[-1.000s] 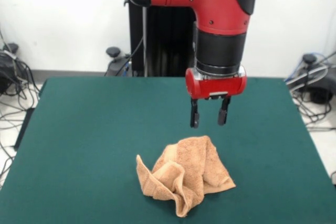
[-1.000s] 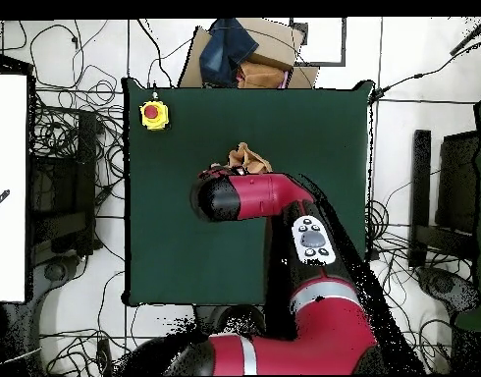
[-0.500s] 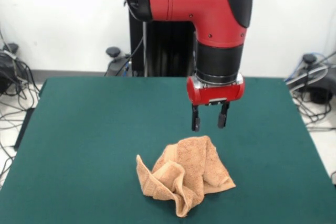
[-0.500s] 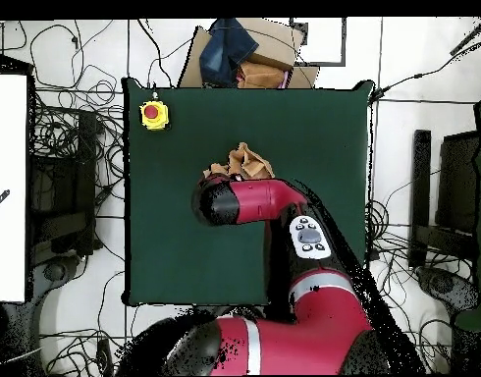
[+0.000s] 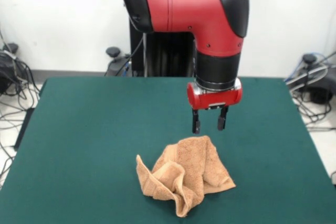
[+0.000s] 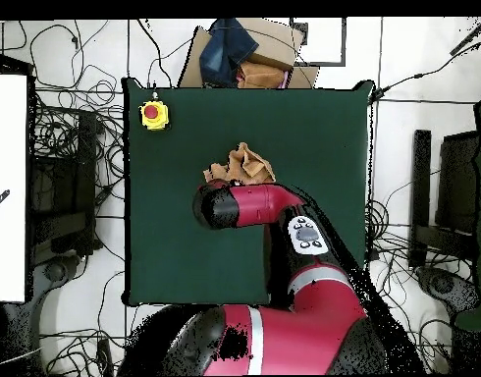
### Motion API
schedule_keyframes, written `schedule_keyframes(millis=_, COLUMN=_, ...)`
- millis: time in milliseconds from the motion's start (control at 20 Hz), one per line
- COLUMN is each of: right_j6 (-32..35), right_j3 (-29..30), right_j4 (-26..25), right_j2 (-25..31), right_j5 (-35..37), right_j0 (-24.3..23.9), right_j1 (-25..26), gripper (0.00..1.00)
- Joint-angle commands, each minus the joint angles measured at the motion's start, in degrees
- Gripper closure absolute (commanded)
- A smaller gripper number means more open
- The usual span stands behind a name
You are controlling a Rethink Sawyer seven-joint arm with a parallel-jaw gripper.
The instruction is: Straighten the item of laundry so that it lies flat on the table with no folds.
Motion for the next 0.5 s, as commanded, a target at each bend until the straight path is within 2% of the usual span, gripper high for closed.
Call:
schedule_keyframes(millis=50, right_j6=4.43, right_j3=-1.0, right_j4=-3.41, right_j2=-1.34, right_j5=-1.91, right_j0=-0.71, right_j1=3.91, gripper=0.0)
schedule_keyframes(millis=350, right_j6=4.79, right_j3=-1.2, right_j4=-4.27, right_j2=-2.25, right_j5=-4.09, right_j0=-0.38, right_j1=4.2, gripper=0.0)
schedule_keyframes(millis=500, right_j6=4.19, right_j3=-3.17, right_j4=-4.16, right_j2=-2.49, right_j5=-2.57, right_j0=-0.45, right_j1=5.66, gripper=0.0)
